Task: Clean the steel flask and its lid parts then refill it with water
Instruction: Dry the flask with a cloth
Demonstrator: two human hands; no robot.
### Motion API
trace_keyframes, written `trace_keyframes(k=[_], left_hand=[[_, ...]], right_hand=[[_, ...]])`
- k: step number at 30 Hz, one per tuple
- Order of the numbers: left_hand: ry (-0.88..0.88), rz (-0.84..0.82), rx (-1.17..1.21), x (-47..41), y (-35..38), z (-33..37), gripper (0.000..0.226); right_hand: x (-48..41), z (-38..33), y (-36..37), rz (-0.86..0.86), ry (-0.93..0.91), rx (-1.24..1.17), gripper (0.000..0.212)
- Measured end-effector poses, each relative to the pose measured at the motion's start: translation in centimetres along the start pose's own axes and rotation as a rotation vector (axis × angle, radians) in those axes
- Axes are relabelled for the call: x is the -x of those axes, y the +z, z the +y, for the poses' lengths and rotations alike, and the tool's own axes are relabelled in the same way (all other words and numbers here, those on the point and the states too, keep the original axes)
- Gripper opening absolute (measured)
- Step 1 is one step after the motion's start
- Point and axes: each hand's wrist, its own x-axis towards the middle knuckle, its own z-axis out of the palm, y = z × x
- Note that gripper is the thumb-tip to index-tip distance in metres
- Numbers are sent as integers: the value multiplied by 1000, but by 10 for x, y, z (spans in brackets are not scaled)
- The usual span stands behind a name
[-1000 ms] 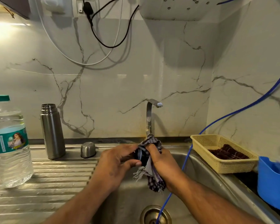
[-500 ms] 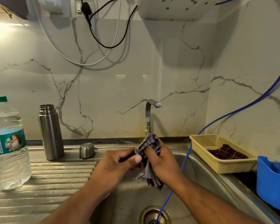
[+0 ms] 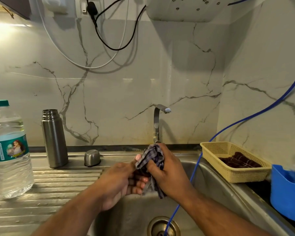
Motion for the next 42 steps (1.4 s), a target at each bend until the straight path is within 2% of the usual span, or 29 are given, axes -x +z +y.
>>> trace_keyframes(k=[2, 3, 4, 6, 8, 9, 10, 12, 14, 16, 18, 20, 22, 24, 26, 27, 29, 31, 33, 36, 37, 40, 42], left_hand=[[83, 0, -46, -3, -2, -3, 53], [171, 23, -210, -6, -3, -5, 48], [276, 70, -457, -8, -5, -7, 38], [458, 161, -892, -13, -11, -11, 23], [598, 175, -1081, -15, -12, -12, 46], [635, 169, -1110, -16, -12, -12, 51], [658, 174, -1100, -16, -11, -13, 51], [651, 213, -992, -16, -12, -14, 38], [529, 224, -829, -12, -6, -13, 24], [312, 131, -368, -7, -1, -10, 32], [53, 7, 143, -2, 5, -4, 38], [-18, -47, 244, -1, 5, -2, 39], [117, -69, 70, -4, 2, -6, 34], [353, 54, -398, -6, 0, -8, 29], [555, 197, -846, -11, -8, -11, 28], [649, 233, -1013, -13, -12, -10, 35], [771, 168, -1208, -18, -19, -10, 40], [796, 121, -1234, -20, -20, -12, 41], [783, 180, -1163, -17, -12, -13, 44], [624, 272, -902, -10, 0, -10, 22], [534, 225, -704, -7, 3, -9, 22], [179, 24, 101, 1, 17, -6, 40], [16, -5, 289, 7, 25, -1, 47]], right_hand=[[-2, 2, 0, 18, -22, 6, 17], [-2, 0, -1, 34, 40, -36, 13], [-3, -4, -2, 33, 166, -105, 12], [-4, -11, -3, -54, 541, -343, 29], [-2, -16, -6, -182, 833, -607, 44], [-2, -17, -6, -205, 871, -660, 47], [-3, -15, -6, -201, 852, -656, 47], [-5, -8, -1, -100, 707, -497, 41], [-5, -7, 1, 15, 489, -317, 30], [-3, -8, -2, 53, 227, -165, 18], [-1, -4, -7, 23, -40, -4, 21], [-1, 1, -13, 7, -171, 54, 30], [-2, 0, -14, 25, -118, -13, 22], [-2, -3, -8, 53, 25, -91, 7], [-4, -11, -3, 20, 288, -149, 23], [-4, -15, -3, -39, 491, -252, 33], [-4, -23, -9, -194, 843, -542, 50], [-4, -28, -17, -261, 924, -652, 55], [-4, -24, -14, -171, 847, -541, 54], [-6, -13, -6, 1, 461, -114, 47], [-6, -12, -7, 15, 305, -42, 43], [-5, -8, -19, 1, -115, 101, 33], [-4, -3, -23, 2, -280, 205, 37]])
